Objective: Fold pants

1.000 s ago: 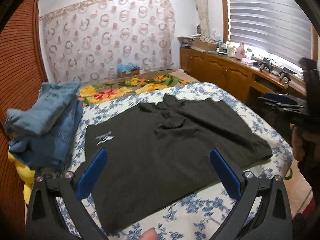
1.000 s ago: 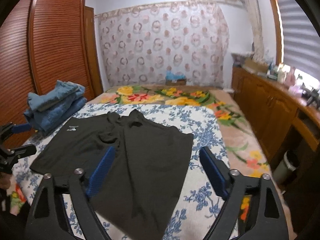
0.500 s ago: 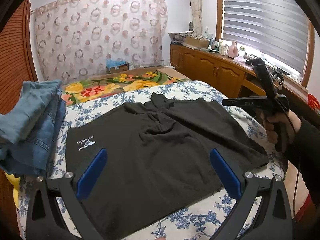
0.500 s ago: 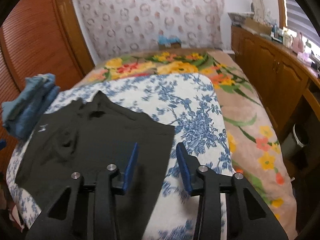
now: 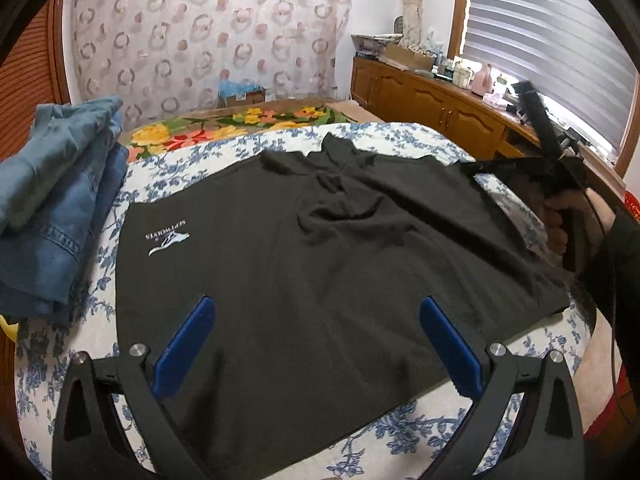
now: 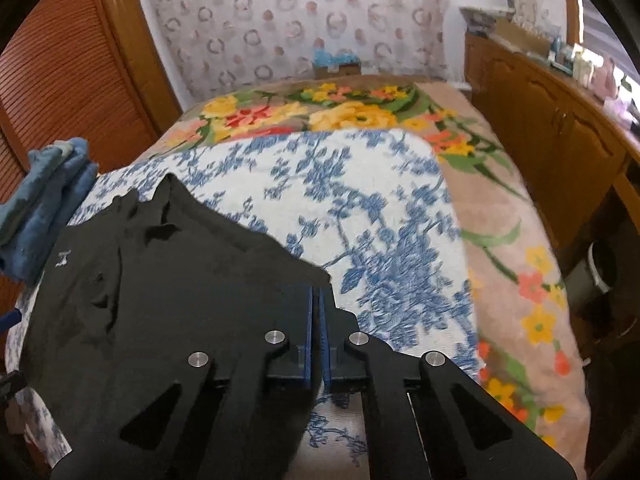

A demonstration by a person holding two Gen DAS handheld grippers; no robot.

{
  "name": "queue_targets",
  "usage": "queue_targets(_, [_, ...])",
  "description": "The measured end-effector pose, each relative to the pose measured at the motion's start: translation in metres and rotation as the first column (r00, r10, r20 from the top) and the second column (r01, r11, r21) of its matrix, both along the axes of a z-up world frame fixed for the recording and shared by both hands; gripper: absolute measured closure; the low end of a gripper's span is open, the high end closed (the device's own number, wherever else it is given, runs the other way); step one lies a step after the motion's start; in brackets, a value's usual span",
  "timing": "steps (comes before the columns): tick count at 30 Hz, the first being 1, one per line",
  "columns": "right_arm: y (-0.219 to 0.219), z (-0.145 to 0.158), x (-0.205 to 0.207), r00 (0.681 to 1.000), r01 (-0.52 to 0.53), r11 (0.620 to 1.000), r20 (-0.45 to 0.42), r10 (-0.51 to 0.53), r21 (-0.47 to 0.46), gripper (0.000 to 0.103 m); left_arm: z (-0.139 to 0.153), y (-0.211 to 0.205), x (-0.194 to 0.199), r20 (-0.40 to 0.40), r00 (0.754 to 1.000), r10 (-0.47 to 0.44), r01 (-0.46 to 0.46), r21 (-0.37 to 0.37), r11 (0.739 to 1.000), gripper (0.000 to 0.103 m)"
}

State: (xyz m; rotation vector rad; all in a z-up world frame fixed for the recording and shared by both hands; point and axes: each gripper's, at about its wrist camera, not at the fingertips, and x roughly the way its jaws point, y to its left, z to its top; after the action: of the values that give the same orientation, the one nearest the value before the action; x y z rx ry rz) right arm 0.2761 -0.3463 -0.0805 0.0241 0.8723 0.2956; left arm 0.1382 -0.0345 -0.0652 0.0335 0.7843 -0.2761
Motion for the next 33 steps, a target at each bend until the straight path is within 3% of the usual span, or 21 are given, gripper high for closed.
queue_targets(6, [-0.015, 0.011, 0.004, 0.994, 0.096, 0.994, 0.047, -0.094, -0.045, 0.103, -0.008, 0.002, 0.003, -0.029, 1.000, -0.001, 0.001, 0.001, 1.000, 0.000])
queue_targets(14, [-0.014, 0.000, 0.006, 0.995, 0.104, 0.991, 0.013, -0.103, -0.088, 0.103, -0.018, 0.004, 0.008, -0.079, 0.997, -0.005, 0.004, -0.006, 1.000, 0.000])
queue_targets(17, [-0.004, 0.006, -0.006, 0.996, 0.080, 0.987, 0.060, -0.072, -0.142, 0.092, -0.020, 0.002, 0.009, -0.094, 0.996, -0.008, 0.008, 0.001, 1.000, 0.000])
queue_targets(19, [-0.002, 0.010, -0.015, 0.996, 0.062, 0.989, 0.072, -0.053, -0.132, 0.074, -0.024, 0.001, 0.009, -0.107, 0.994, -0.012, 0.012, 0.004, 1.000, 0.000])
queue_targets(21, [0.003, 0.018, -0.029, 0.993, 0.055, 0.988, 0.107, -0.040, -0.145, 0.063, -0.028, 0.001, 0.010, -0.124, 0.992, -0.015, 0.016, 0.003, 1.000, 0.000])
queue_targets(27, [0.026, 0.025, -0.085, 0.987, -0.052, 0.993, 0.144, 0.067, -0.104, 0.057, -0.032, -0.010, 0.007, -0.133, 0.991, -0.015, 0.026, 0.085, 0.996, 0.000])
queue_targets(33, [0.060, 0.013, -0.144, 0.978, -0.150, 0.985, 0.131, 0.160, -0.082, 0.053, -0.033, -0.008, 0.008, -0.125, 0.992, -0.019, 0.030, 0.084, 0.996, 0.000])
